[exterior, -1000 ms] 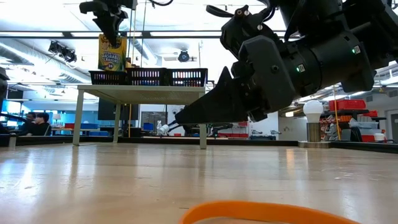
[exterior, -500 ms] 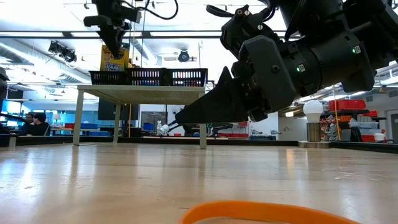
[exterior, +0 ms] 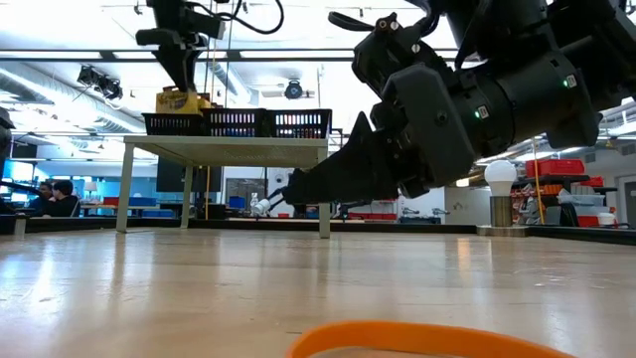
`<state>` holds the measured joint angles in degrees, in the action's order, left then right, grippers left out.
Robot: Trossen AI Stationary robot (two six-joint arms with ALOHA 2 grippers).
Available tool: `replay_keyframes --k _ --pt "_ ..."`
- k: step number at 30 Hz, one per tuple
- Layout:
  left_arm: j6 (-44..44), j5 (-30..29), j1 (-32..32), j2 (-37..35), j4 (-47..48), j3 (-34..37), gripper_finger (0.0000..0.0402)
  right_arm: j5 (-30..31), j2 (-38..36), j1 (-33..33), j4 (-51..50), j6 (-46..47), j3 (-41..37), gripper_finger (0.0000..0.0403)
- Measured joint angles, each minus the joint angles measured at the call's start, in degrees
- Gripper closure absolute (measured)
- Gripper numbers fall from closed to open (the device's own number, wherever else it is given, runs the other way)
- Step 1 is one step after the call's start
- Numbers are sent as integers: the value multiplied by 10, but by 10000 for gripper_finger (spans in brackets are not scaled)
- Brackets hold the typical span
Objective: Pick & Place Office Desk Supplies
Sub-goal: Put the crayon box into left black bin on the shelf, then put the black spring keychain into the middle black bin on the shelf
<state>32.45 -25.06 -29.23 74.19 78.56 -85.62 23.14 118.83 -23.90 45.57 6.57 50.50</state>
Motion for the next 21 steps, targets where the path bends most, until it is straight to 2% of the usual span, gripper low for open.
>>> replay_keyframes --k 12,17,21 --pt "-20 -54 0 -2 13 -16 213 2 0 2 -5 0 0 394" --pt "-41 -64 0 -3 15 -60 216 9 0 3 -5 -2 0 394" --pt "-100 -58 8 -4 12 -105 233 10 0 7 -4 -4 0 394"
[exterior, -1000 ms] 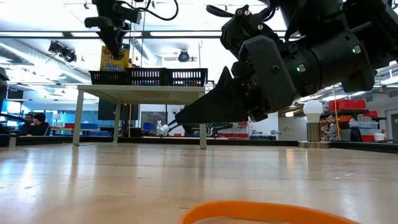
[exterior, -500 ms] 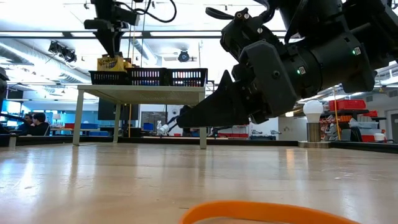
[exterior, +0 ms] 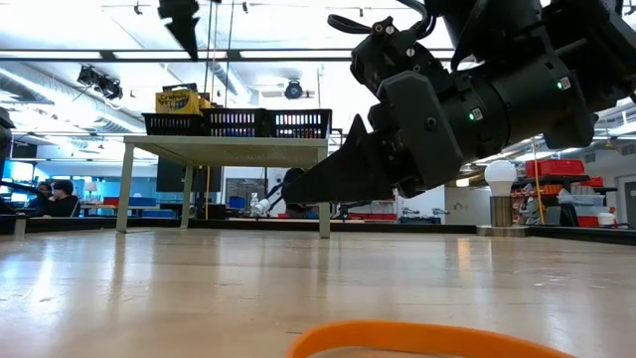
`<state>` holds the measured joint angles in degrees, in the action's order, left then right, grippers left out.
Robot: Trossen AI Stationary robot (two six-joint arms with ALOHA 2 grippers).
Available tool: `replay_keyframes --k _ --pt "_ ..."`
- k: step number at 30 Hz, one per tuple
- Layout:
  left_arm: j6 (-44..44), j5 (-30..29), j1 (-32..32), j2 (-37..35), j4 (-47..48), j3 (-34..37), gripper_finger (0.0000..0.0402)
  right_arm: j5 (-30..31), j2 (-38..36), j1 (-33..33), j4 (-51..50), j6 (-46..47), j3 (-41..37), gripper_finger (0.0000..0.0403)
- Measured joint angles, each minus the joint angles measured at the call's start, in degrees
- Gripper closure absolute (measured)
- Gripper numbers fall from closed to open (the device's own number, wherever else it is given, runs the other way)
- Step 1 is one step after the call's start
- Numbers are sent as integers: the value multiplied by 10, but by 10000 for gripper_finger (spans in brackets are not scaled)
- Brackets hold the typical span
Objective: Pick & Place Office Desk Supplies
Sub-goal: Put the black spring keychain into the middle black bin on the shelf
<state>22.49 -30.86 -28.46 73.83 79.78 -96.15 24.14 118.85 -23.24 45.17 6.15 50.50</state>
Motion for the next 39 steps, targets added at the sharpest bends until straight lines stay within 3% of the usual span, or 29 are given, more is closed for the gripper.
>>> replay_keyframes --k 6,13,19,25,32,36,39 --pt "-101 24 53 -25 -102 32 294 13 -5 0 -4 -5 -6 394" --pt "-138 57 152 -81 -337 201 388 64 -80 -1 20 11 -105 396" --pt "-152 93 235 -131 -622 387 393 92 -198 -8 30 42 -202 398" --pt "-159 104 300 -117 -887 540 393 112 -265 -11 12 72 -249 397" --pt "-163 102 327 -36 -1183 650 392 118 -284 -15 -120 124 -224 396" --pt "-177 106 326 15 -1245 662 392 112 -310 -27 -277 164 -184 396" --pt "-182 105 326 49 -1259 662 392 75 -339 -37 -454 214 -139 396"
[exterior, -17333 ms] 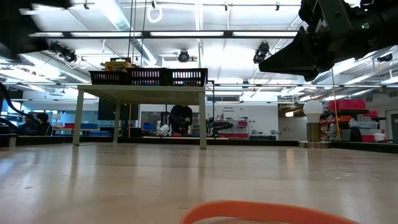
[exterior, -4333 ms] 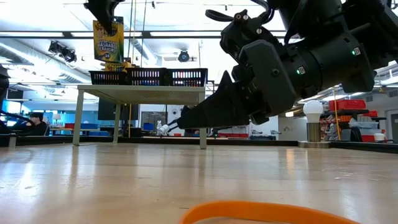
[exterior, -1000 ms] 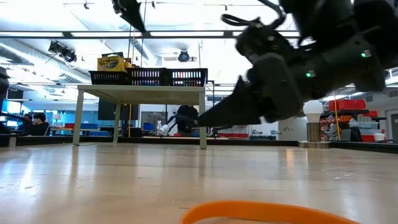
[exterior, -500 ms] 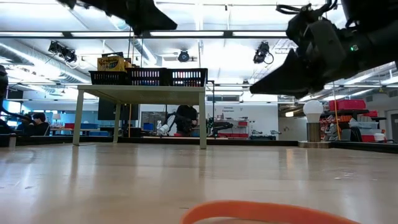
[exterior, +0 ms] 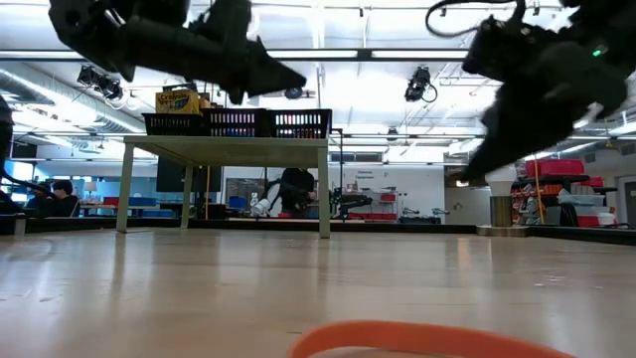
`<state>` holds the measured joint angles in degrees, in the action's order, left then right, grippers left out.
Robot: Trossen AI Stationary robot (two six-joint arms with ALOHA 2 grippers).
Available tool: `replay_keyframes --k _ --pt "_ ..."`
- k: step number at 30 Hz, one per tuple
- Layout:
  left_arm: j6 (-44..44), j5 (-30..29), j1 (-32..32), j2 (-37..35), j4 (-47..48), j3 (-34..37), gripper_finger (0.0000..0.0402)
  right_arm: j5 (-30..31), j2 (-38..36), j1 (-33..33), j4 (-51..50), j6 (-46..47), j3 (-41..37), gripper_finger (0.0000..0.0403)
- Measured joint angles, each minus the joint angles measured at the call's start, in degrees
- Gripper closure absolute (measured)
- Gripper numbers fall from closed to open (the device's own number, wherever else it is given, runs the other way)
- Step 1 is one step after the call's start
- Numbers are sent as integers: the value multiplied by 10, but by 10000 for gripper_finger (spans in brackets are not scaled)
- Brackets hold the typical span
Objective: Pick & Place Office Desk Supplies
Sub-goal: Put the black spring keychain into the middle black bin on the shelf
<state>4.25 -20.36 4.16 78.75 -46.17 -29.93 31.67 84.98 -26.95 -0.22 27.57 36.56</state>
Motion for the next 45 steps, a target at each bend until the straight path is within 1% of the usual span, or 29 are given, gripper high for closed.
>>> replay_keyframes --k 4,8,10,14,18,20,24,27,33,37,40,43,45 --pt "-1 2 3 35 -15 0 392 -94 -22 -3 -230 69 57 395" --pt "-1 13 11 58 -43 0 392 -184 -29 -4 -384 131 87 374" --pt "-1 15 13 67 -61 0 392 -205 -30 -9 -445 156 94 355" --pt "-1 30 15 79 -80 0 392 -220 -30 -29 -536 204 97 313" --pt "4 41 14 84 -98 0 392 -258 -30 -55 -593 244 97 276" --pt "14 41 14 84 -110 0 392 -266 -30 -70 -597 247 96 261" --pt "27 40 13 84 -126 0 392 -278 -30 -89 -564 256 80 244" --pt "28 40 13 84 -136 0 392 -292 -30 -101 -553 255 59 243" --pt "33 40 13 84 -141 0 392 -337 -30 -120 -553 251 11 253" --pt "39 40 13 84 -141 0 392 -350 -33 -128 -517 253 -24 263" --pt "29 40 13 84 -139 0 392 -354 -34 -128 -498 258 -39 278" --pt "-15 40 11 85 -138 0 392 -353 -32 -128 -500 260 -34 304" --pt "-32 40 9 85 -137 0 392 -351 -32 -128 -500 257 -28 328"
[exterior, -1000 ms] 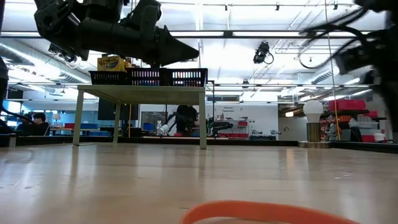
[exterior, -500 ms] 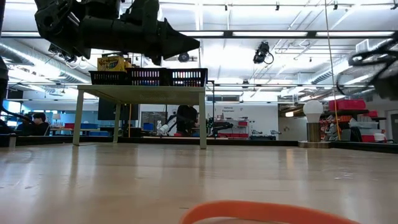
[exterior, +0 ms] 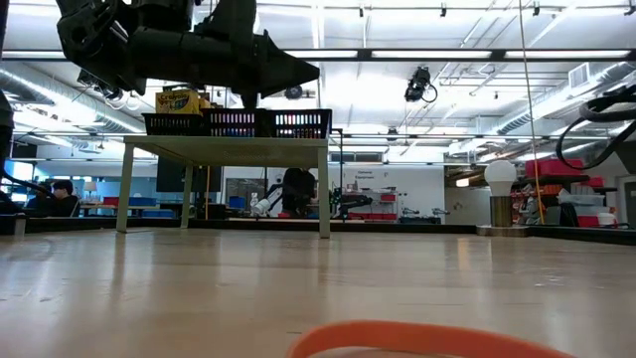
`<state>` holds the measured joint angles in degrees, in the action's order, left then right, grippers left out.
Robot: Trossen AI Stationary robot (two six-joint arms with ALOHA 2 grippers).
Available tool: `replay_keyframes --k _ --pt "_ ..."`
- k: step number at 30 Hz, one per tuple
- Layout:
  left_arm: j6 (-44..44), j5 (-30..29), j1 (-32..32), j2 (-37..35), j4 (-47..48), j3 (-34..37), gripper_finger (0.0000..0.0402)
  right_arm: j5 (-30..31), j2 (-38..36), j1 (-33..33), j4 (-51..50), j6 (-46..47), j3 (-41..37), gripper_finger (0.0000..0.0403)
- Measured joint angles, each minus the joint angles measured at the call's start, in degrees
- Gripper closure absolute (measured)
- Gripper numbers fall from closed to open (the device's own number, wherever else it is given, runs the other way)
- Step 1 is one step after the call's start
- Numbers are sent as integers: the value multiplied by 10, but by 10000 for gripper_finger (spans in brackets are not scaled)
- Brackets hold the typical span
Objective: Pick & Place Office Desk Supplies
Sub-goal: Put the black spring keychain into the middle black bin on the shelf
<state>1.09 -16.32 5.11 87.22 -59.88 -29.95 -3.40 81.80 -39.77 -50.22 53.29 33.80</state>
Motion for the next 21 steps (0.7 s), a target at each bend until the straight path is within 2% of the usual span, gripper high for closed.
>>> replay_keyframes --k 5,10,13,16,21 --pt "23 -2 -3 0 1 0 392 4 0 1 -2 18 20 387" --pt "-21 -2 -2 8 2 -1 395 90 0 -13 28 61 58 385" --pt "-63 -11 0 32 -6 -1 395 162 0 -20 70 91 77 380" --pt "-106 -21 12 74 -9 -1 393 265 1 -29 106 119 78 383" --pt "-188 -22 45 159 -84 -10 383 420 14 -20 202 107 79 385"
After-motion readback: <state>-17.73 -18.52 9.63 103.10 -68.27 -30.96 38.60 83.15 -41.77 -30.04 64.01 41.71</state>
